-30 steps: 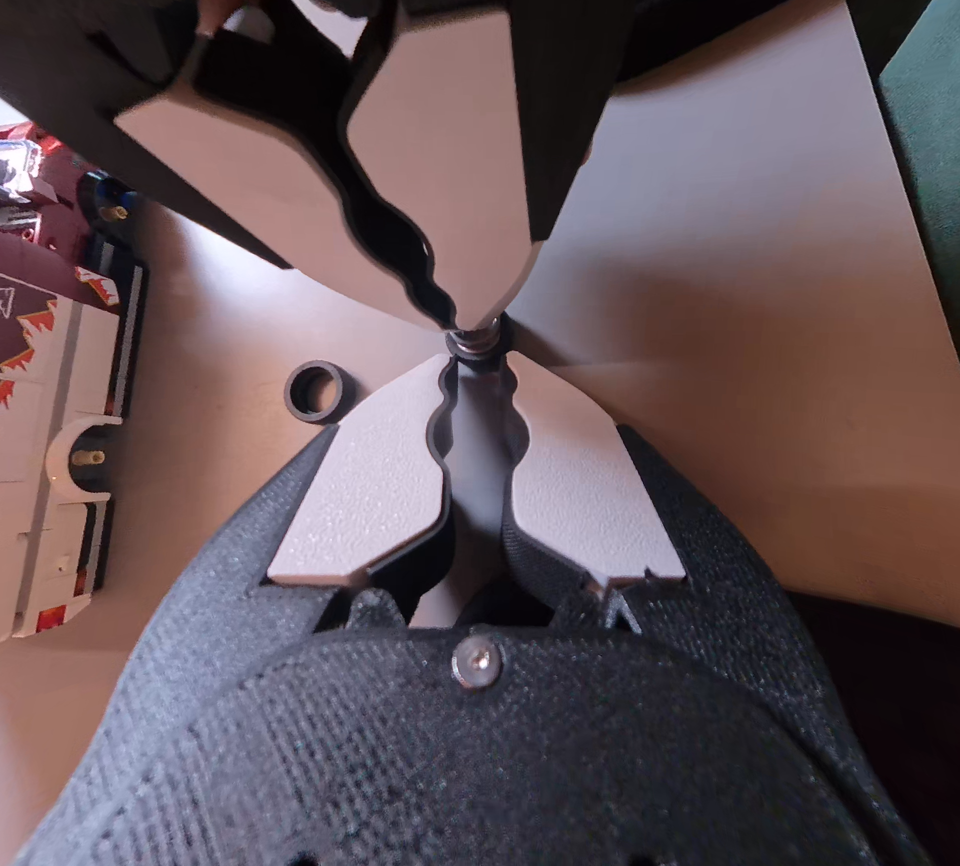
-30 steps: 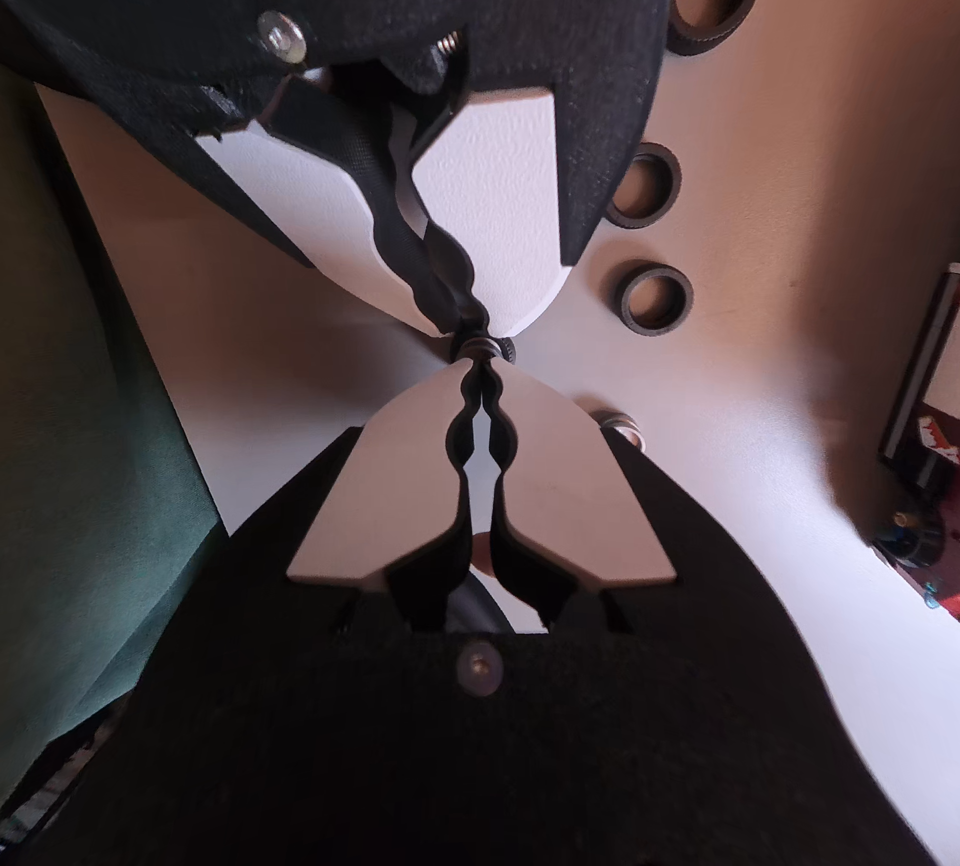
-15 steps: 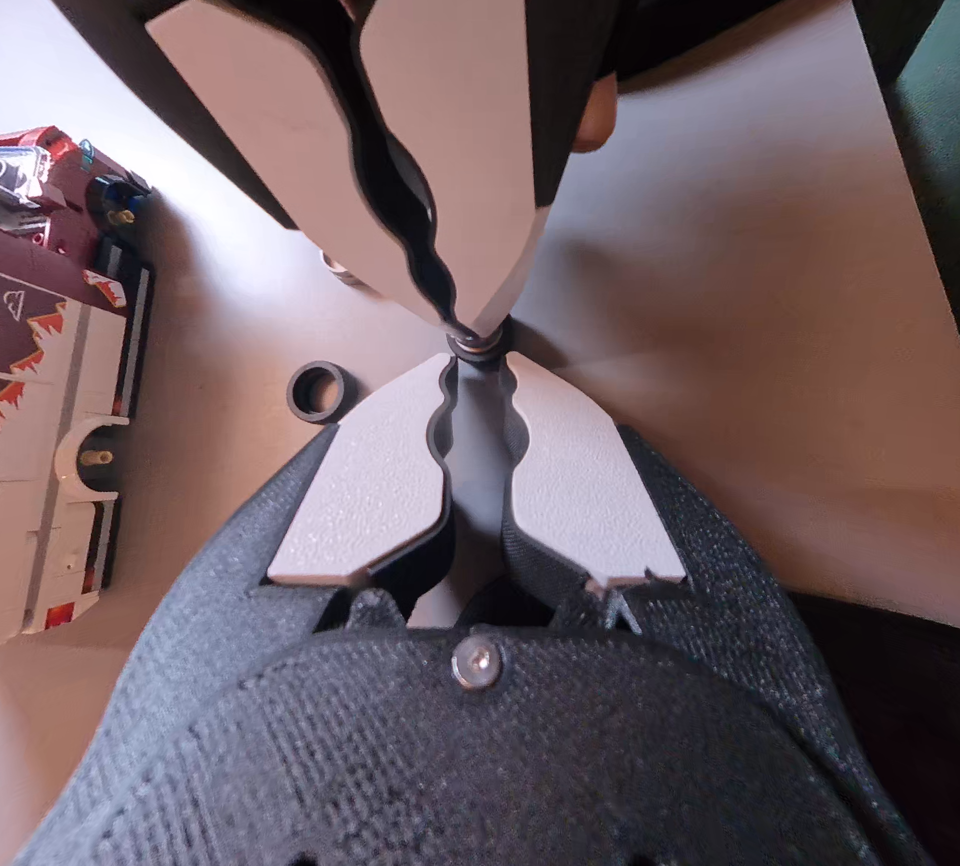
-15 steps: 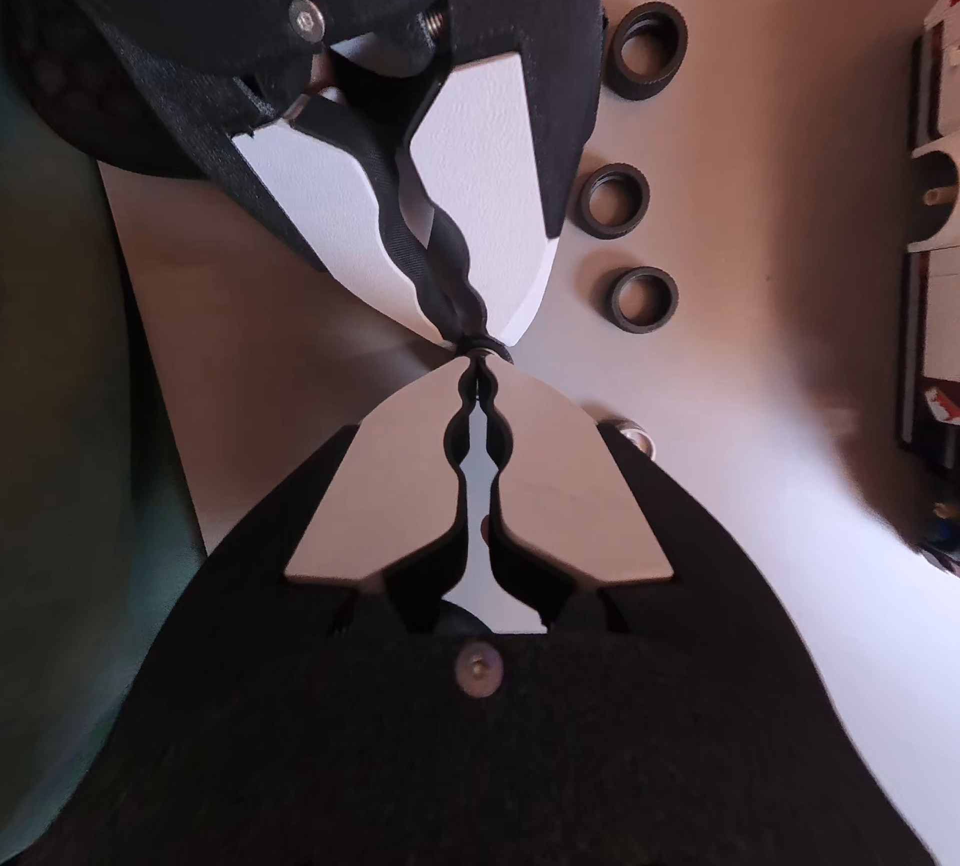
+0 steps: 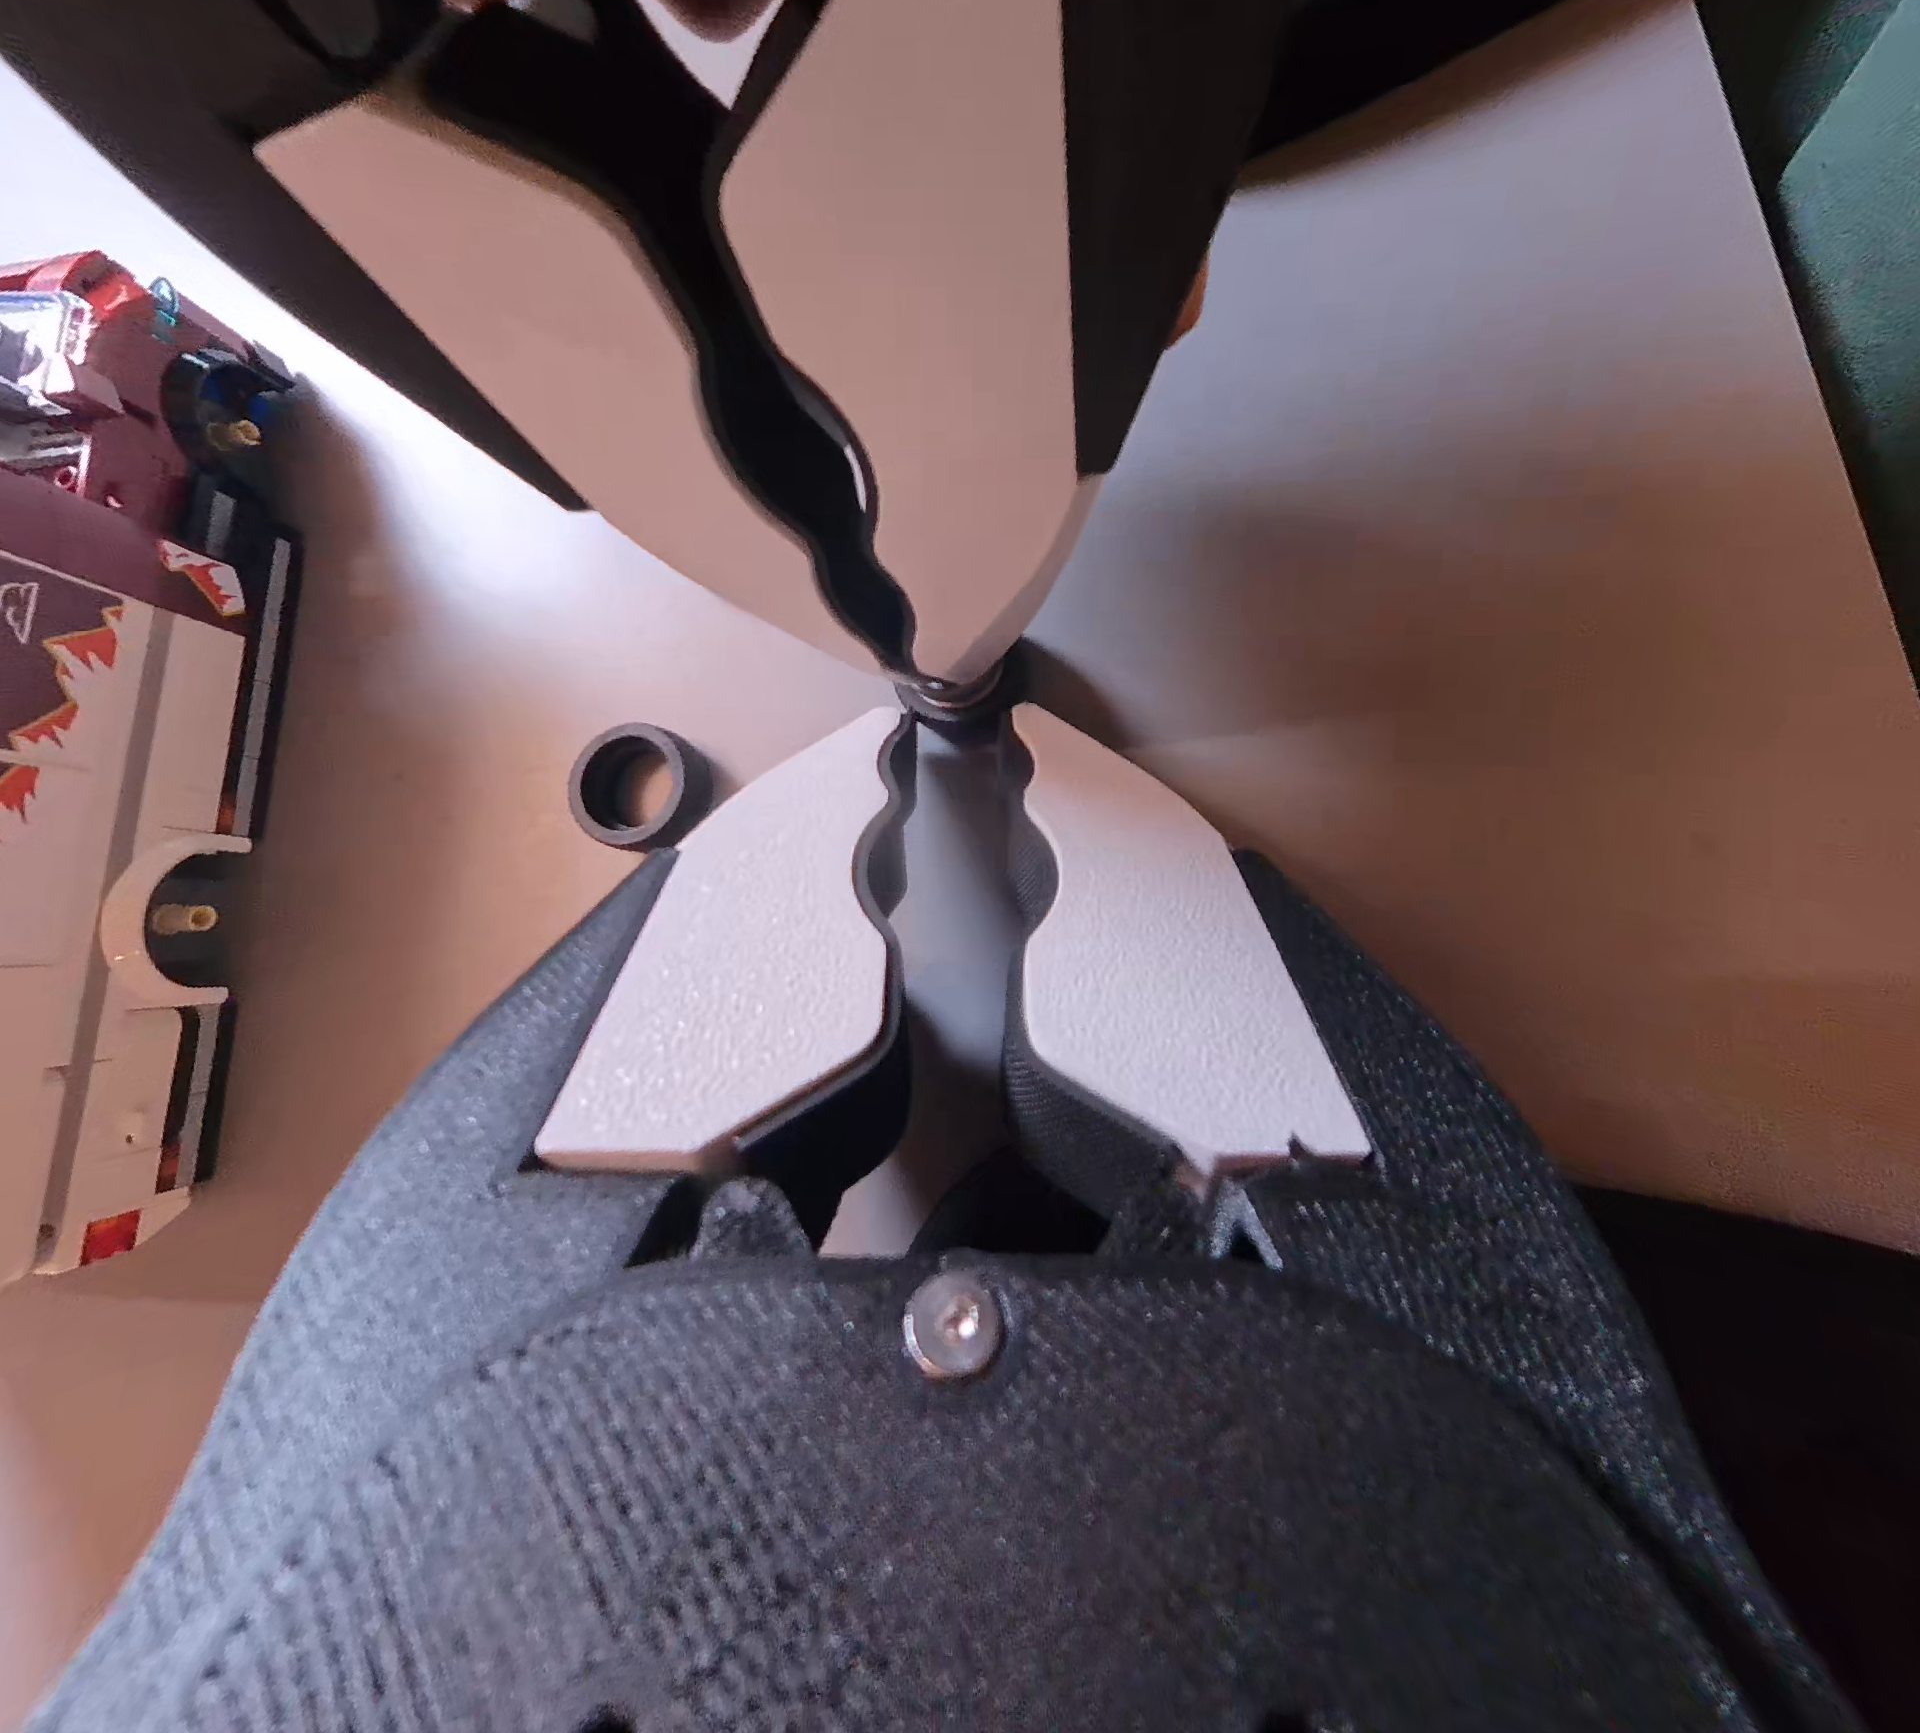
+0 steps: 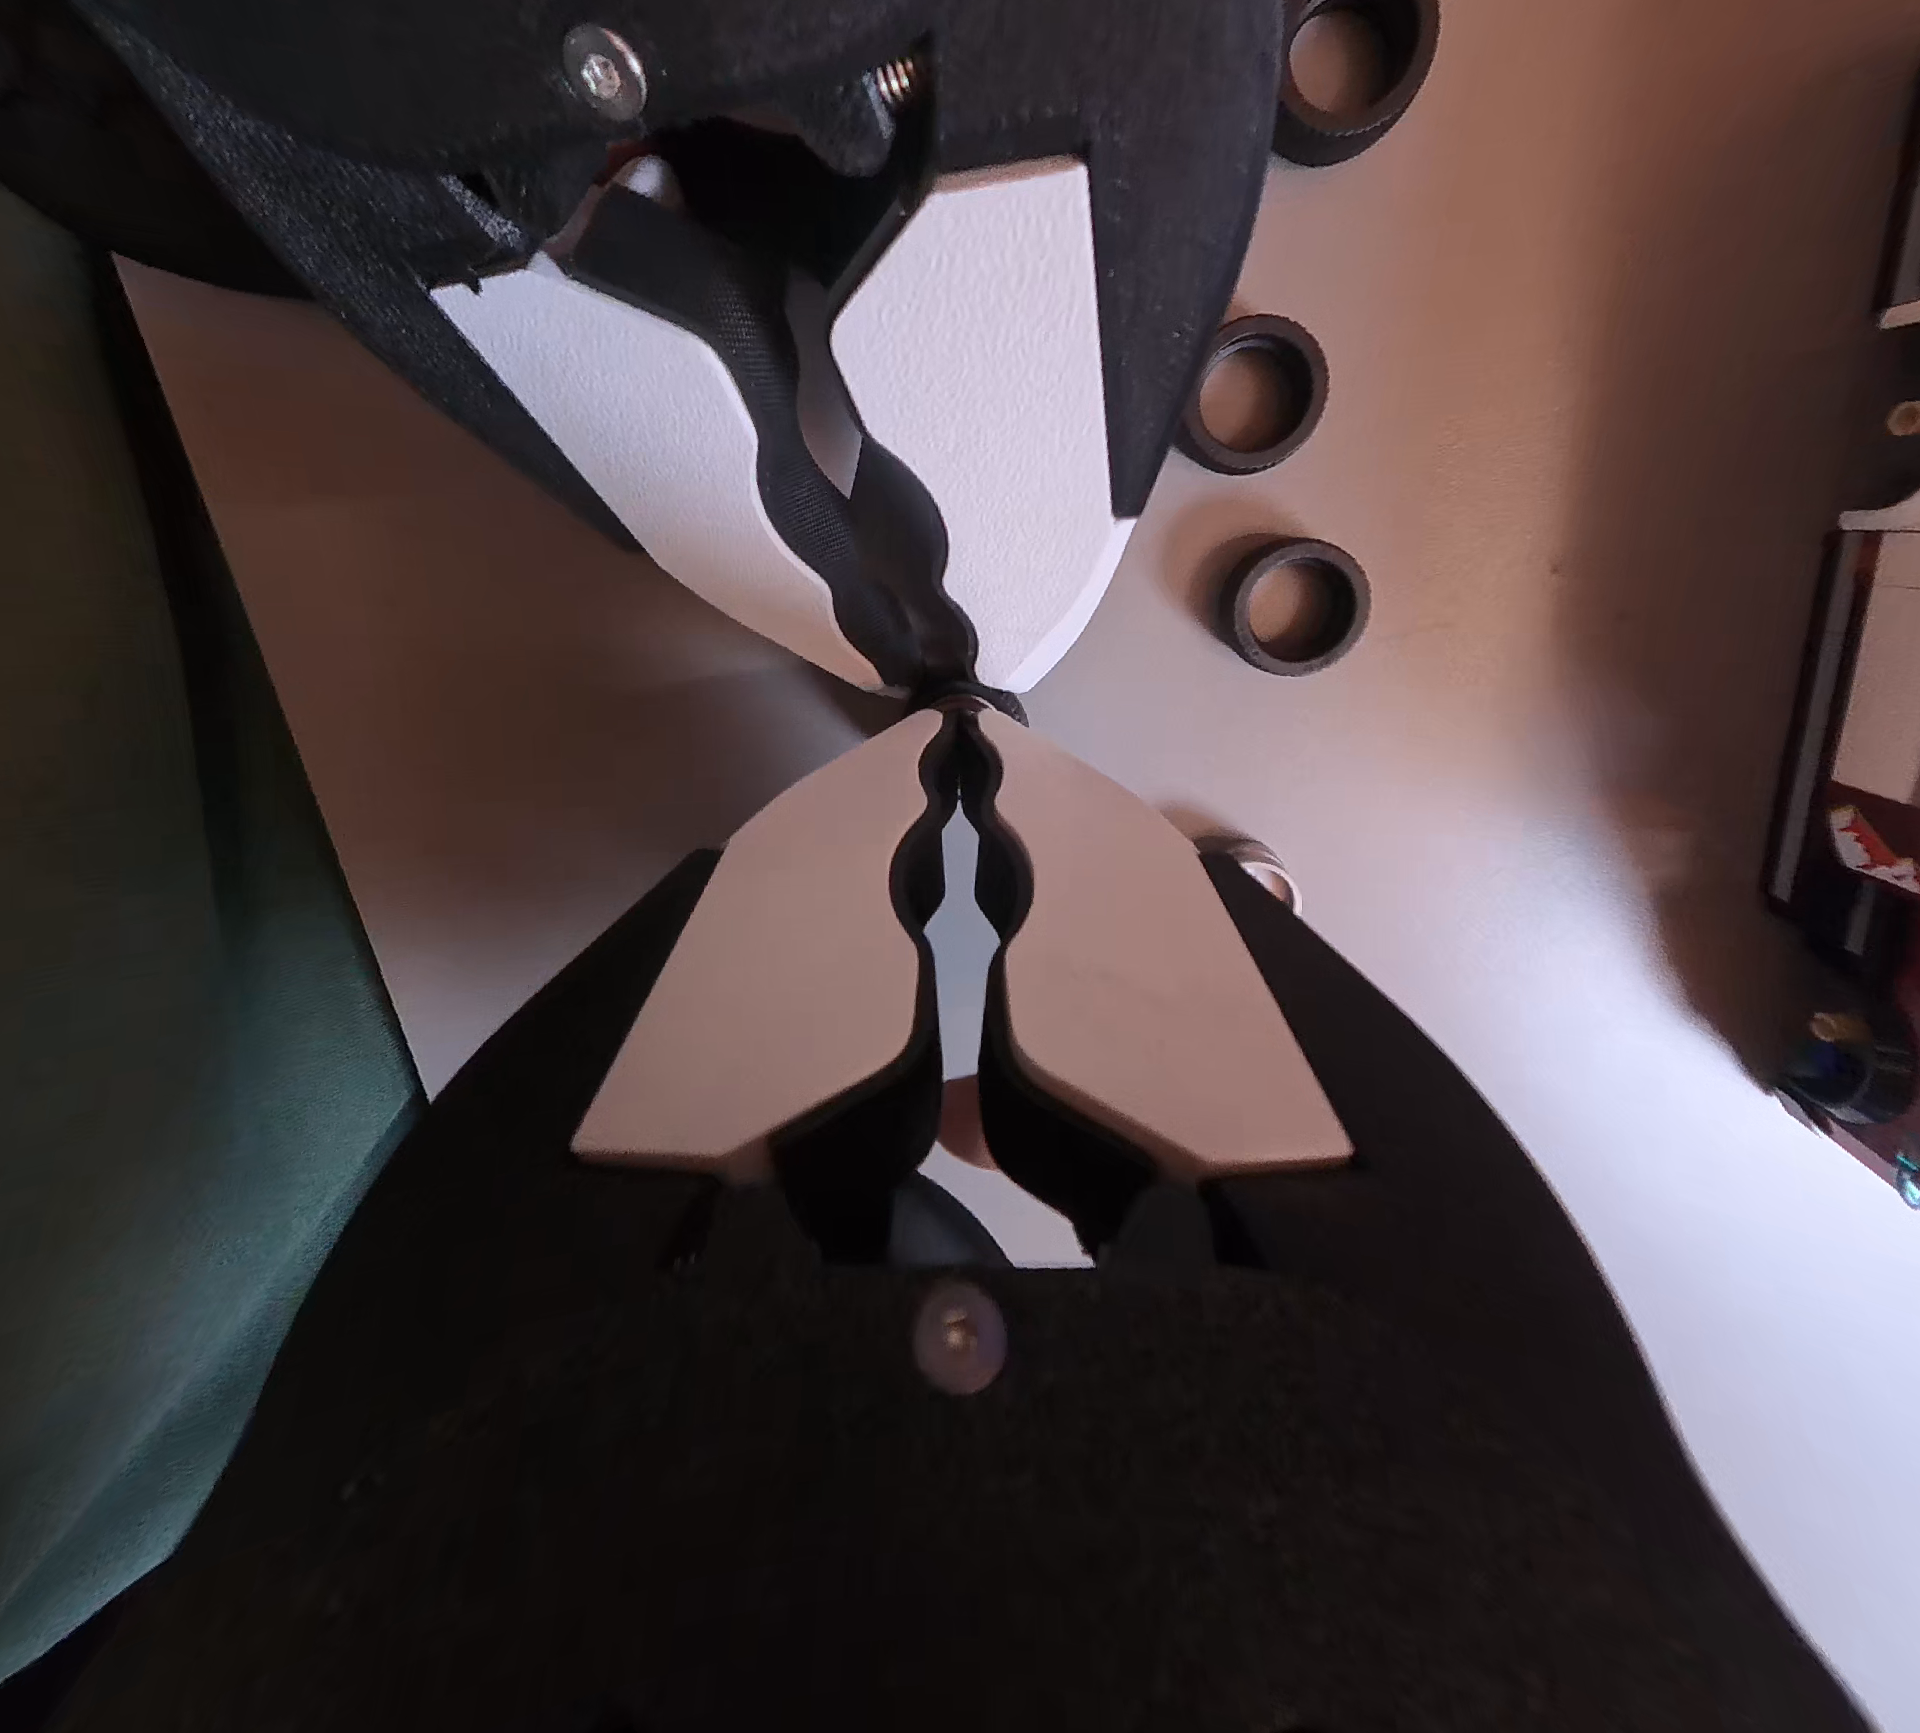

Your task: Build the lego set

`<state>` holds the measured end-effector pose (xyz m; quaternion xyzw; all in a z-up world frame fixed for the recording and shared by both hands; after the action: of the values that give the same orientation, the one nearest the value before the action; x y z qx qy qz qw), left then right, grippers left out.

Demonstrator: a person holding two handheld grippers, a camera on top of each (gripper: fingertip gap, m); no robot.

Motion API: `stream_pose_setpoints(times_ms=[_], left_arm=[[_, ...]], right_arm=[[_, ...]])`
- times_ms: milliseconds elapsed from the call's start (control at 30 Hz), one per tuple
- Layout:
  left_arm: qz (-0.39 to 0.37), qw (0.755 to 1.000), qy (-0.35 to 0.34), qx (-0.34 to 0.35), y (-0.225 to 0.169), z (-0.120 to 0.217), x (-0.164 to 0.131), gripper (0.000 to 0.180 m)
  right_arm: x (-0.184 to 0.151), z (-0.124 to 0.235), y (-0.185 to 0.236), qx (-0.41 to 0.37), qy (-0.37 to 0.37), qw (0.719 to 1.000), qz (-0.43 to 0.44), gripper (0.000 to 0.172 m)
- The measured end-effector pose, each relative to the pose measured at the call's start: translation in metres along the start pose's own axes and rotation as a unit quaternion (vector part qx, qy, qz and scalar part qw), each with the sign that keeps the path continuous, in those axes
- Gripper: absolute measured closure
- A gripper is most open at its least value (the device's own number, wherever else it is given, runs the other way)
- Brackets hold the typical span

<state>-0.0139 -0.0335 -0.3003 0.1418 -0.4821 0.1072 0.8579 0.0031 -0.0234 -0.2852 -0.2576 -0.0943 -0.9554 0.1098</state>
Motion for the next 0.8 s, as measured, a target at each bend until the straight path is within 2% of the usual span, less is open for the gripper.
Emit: stream_pose_setpoints(times_ms=[533,733,800], left_arm=[[-0.001,1.000,-0.001,-0.003,-0.0014,0.0009,-0.0008,0.164],[0.002,1.000,-0.003,-0.002,-0.0003,0.0008,-0.0001,0.165],[-0.001,1.000,-0.004,-0.001,-0.0003,0.0007,0.0001,0.165]], right_arm=[[0.0016,-0.0061,-0.0005,0.017,0.002,1.000,0.014,0.172],[0.0019,-0.0029,-0.0021,0.024,-0.031,0.999,0.002,0.172],[0.0014,-0.0020,-0.0023,0.039,-0.055,0.997,-0.030,0.172]])
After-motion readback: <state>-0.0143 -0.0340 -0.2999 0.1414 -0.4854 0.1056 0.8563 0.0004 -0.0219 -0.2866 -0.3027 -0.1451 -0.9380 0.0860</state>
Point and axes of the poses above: each gripper's, where its closed fingertips meet, z back along the fingers, x out of its top, y = z × x across the jaws, the point moved 2 cm from there along z, back along the fingers, and after that the axes turned 15 degrees about -y, right-handed, at the moved point
